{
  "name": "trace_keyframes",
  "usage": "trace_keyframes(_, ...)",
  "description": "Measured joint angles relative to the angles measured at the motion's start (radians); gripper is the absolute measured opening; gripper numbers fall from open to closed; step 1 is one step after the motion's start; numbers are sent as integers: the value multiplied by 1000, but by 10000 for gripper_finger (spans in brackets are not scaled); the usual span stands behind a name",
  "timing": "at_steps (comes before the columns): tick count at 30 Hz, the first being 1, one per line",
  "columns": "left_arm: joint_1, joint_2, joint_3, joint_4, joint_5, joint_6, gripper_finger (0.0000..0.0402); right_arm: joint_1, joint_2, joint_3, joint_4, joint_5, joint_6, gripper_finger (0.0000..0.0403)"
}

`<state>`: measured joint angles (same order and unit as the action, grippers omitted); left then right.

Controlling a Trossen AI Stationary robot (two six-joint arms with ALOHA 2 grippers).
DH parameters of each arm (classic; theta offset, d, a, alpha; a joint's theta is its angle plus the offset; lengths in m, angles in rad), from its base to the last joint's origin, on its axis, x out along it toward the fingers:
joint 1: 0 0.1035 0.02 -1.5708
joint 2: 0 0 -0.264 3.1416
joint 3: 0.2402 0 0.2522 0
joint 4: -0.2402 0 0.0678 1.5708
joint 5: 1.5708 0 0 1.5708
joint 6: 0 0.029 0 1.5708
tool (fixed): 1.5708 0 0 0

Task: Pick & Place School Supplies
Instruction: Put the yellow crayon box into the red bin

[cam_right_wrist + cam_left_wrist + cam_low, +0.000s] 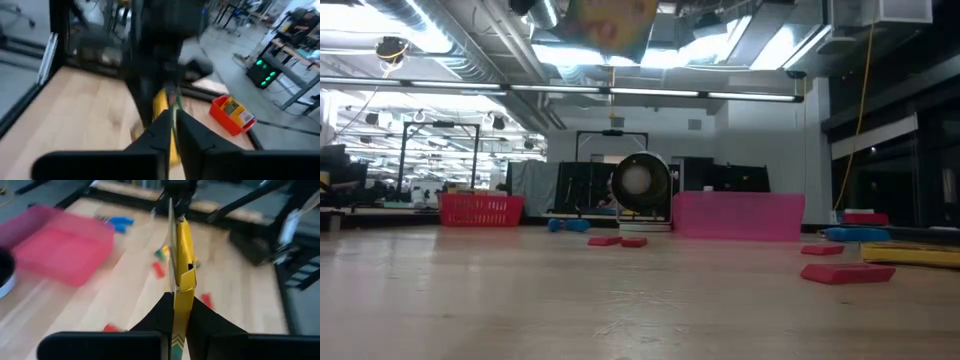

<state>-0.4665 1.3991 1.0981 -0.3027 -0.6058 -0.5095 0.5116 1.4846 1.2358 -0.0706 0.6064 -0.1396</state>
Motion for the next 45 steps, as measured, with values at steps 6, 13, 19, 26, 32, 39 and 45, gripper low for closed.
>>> trace_keyframes(6,12,-3,0,-147,-94,-171,18,31,-31,20,33,125,-6,90)
trace_keyframes(13,184,-38,16,-417,-221,-303,18,65,-92,40,-16,244,28,113)
trace_keyframes(19,554,-44,143,-622,187,106,18,101,-128,40,-114,255,161,114)
trace_keyframes(26,1031,-43,213,-776,428,388,18,180,-129,40,-129,373,244,114)
trace_keyframes(32,1301,-15,214,-809,556,571,18,233,-129,40,-132,489,291,114)
trace_keyframes(39,1410,116,214,-935,488,735,18,245,-129,40,-130,539,308,114)
trace_keyframes(45,1423,219,214,-943,421,809,18,245,-129,40,-132,557,323,108)
